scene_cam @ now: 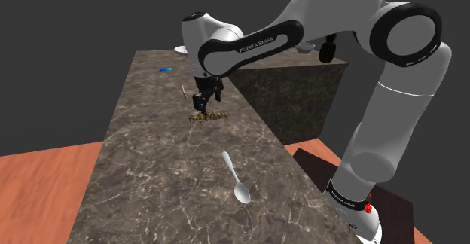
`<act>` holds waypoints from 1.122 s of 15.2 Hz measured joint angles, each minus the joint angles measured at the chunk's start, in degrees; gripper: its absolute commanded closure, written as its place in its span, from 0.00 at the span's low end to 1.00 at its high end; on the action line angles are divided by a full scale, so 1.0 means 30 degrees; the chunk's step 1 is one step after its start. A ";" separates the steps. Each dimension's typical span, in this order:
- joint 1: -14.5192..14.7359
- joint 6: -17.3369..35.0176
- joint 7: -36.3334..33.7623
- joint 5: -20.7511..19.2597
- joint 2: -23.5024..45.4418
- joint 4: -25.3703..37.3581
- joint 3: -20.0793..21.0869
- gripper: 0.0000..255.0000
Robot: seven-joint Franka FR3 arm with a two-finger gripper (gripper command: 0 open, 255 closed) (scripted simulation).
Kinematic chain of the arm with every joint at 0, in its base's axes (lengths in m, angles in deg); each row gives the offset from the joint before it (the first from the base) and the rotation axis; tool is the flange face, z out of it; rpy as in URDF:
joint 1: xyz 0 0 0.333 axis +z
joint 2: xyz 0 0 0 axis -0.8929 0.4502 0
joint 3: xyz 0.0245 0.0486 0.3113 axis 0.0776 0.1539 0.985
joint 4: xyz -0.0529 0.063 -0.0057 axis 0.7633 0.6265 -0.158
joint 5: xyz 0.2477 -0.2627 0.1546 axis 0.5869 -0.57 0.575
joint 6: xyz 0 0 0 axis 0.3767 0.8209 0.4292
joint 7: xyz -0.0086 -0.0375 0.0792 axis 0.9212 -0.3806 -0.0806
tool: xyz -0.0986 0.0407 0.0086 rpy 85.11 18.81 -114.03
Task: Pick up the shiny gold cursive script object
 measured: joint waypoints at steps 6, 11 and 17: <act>0.0356 0.0528 -0.1059 -0.1272 0.2347 0.1545 0.0108 0.00; 0.0402 0.1468 -0.1478 -0.1551 0.2772 0.0940 0.0079 1.00; 0.0426 0.1560 -0.1555 -0.1585 0.2804 0.0897 0.0089 1.00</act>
